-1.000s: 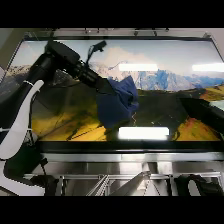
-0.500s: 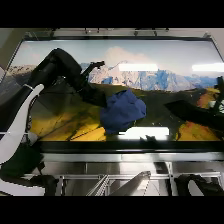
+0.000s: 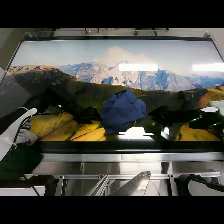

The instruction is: Fold the shirts.

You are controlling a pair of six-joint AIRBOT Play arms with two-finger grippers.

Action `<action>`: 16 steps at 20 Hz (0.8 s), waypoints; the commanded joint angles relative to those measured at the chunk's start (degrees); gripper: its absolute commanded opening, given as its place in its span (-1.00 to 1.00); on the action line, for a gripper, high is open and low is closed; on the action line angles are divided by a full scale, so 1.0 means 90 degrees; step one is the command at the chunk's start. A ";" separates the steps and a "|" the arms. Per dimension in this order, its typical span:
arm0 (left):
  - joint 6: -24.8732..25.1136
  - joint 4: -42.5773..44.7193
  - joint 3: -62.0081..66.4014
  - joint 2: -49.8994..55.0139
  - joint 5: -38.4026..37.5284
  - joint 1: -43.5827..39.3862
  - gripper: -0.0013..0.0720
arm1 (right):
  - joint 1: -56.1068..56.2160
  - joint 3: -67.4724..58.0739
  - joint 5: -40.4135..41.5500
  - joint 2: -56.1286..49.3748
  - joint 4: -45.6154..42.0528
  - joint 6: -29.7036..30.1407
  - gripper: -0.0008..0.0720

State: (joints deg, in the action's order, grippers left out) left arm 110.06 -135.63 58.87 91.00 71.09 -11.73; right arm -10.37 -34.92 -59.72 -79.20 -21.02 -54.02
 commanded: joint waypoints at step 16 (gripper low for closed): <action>0.0053 -0.0726 0.3373 -0.0639 0.1802 -0.0270 -0.92 | 0.0777 -0.1982 -0.0690 0.1372 0.1549 0.0692 -0.92</action>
State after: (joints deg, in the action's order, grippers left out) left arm 110.56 -139.85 82.43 93.19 78.35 -16.40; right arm -0.12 -50.41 -60.53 -78.28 -9.23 -48.69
